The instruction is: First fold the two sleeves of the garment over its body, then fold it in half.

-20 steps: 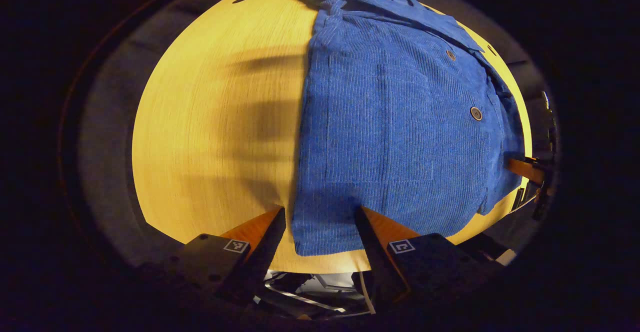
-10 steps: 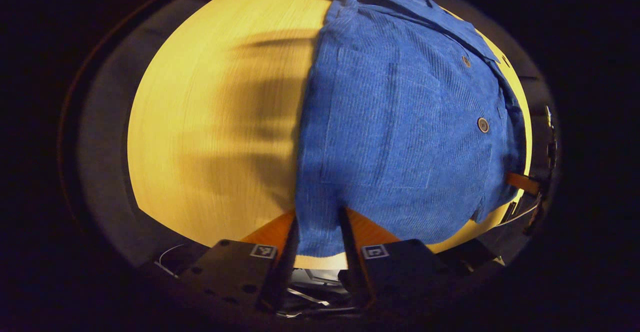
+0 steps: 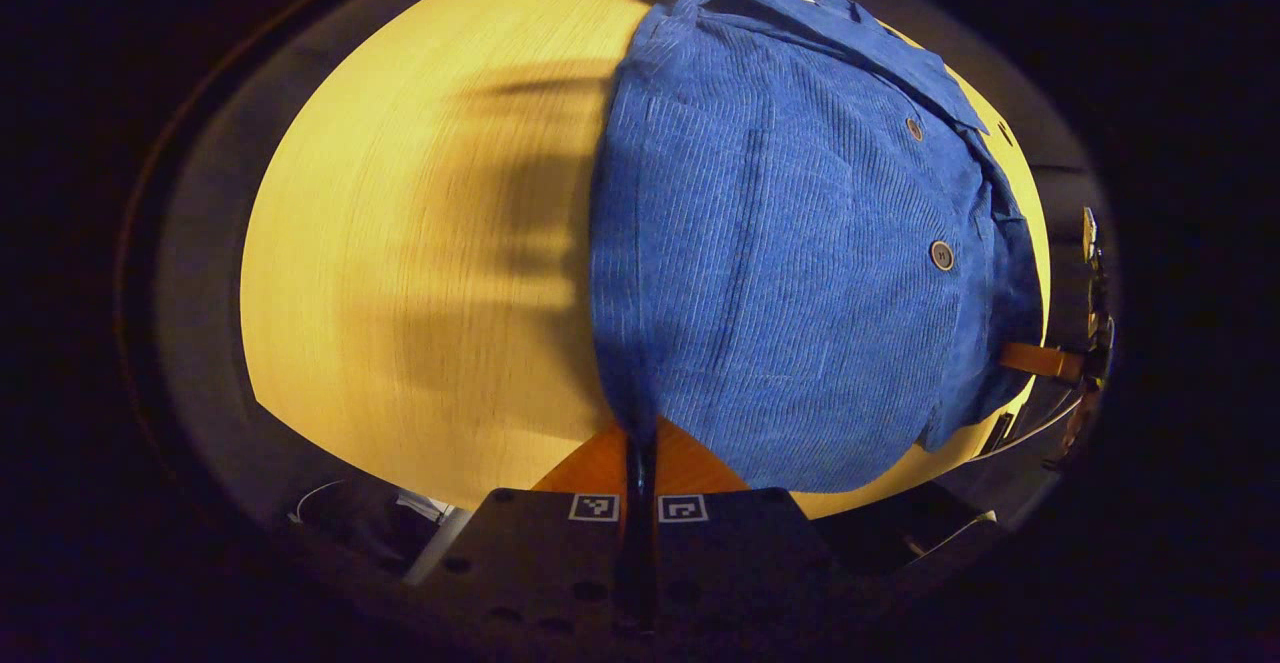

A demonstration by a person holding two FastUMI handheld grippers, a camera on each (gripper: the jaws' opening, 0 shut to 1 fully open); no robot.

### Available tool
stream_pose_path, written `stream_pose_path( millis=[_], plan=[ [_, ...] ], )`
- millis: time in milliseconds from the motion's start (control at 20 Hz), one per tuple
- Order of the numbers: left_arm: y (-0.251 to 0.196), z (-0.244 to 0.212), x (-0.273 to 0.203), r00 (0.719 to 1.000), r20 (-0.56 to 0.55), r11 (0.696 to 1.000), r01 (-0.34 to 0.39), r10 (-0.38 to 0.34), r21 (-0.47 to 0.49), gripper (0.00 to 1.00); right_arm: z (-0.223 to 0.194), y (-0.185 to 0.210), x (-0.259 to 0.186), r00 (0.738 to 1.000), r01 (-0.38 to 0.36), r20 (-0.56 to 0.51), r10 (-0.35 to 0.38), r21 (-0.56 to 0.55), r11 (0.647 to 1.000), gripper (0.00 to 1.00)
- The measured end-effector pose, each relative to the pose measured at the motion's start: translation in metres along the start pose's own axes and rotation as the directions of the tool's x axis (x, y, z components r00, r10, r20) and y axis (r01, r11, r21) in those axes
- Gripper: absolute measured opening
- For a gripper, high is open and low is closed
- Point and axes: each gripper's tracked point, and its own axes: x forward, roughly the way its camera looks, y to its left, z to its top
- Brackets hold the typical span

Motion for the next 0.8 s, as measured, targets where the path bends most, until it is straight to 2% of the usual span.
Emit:
stream_pose_path(
  millis=[200, 400, 800],
  plan=[
    [-0.025, 0.014, -0.025, 0.996, 0.060, 0.998, 0.063, -0.064, 0.018, 0.00, 0.015, 0.037, -0.031, 0.996, -0.075, 0.052, 0.076, -0.029, 0.997, 0.01],
    [-0.041, 0.039, -0.064, 0.981, 0.151, 0.991, 0.115, -0.123, 0.061, 0.00, 0.039, 0.060, -0.064, 0.982, -0.139, 0.126, 0.138, -0.002, 0.990, 0.01],
    [-0.022, 0.071, -0.109, 0.960, 0.239, 0.989, 0.151, -0.149, 0.011, 0.00, 0.104, 0.086, -0.104, 0.954, -0.162, 0.254, 0.160, -0.010, 0.987, 0.01]
  ],
)
